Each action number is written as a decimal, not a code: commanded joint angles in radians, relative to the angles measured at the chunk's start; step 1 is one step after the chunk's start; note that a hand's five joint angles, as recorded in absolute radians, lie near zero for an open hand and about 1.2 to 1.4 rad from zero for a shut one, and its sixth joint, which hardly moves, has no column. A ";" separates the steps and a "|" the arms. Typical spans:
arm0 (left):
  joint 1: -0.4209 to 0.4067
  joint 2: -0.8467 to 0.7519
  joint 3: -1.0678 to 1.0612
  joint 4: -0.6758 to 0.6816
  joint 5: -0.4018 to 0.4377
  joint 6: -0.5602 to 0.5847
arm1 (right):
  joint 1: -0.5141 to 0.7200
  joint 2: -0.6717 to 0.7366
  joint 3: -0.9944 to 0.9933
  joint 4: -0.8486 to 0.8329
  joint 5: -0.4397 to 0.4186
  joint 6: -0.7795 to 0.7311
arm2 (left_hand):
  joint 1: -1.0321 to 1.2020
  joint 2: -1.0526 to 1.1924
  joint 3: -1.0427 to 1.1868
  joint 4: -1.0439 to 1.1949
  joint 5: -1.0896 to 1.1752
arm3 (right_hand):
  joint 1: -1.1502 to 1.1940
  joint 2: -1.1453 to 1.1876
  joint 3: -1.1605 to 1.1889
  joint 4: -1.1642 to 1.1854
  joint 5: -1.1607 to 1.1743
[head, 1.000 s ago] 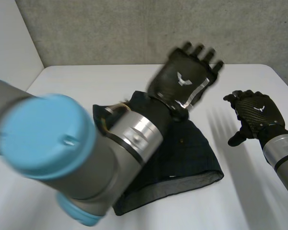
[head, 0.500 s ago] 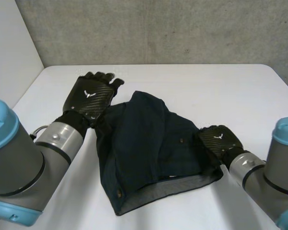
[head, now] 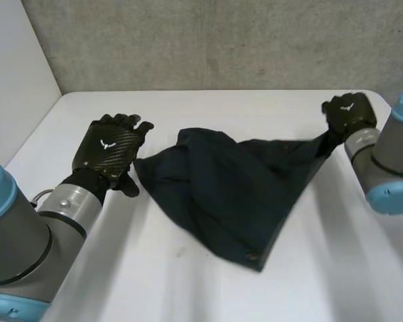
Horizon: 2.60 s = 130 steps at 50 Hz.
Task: Fold the shorts.
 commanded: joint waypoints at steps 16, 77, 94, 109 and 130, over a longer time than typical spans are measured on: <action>0.002 -0.154 0.056 0.044 0.014 0.015 | -0.030 -0.198 0.124 0.264 0.011 0.088 | -0.013 -0.003 -0.017 -0.008 -0.003 | -0.813 -1.002 -1.004 -1.016 -0.978; -0.053 0.343 0.254 -0.108 0.000 -0.044 | 0.148 -0.833 0.293 0.322 -0.210 0.225 | 1.161 1.171 1.157 1.166 1.171 | 0.409 0.220 0.218 0.206 0.244; -0.194 -0.039 0.188 -0.127 -0.038 -0.184 | 0.160 -0.240 -0.123 0.336 -0.089 0.231 | 0.536 0.546 0.532 0.541 0.546 | 0.409 0.220 0.218 0.206 0.244; -0.242 -0.190 0.194 -0.128 -0.114 -0.190 | 0.149 -0.072 -0.309 0.481 0.014 0.182 | 0.413 0.422 0.408 0.418 0.422 | -0.813 -1.002 -1.004 -1.016 -0.978; -0.270 -0.383 0.286 -0.177 -0.115 -0.282 | 0.037 -0.154 0.069 0.505 -0.242 -0.157 | 0.363 0.373 0.359 0.368 0.373 | -0.670 -0.860 -0.861 -0.874 -0.835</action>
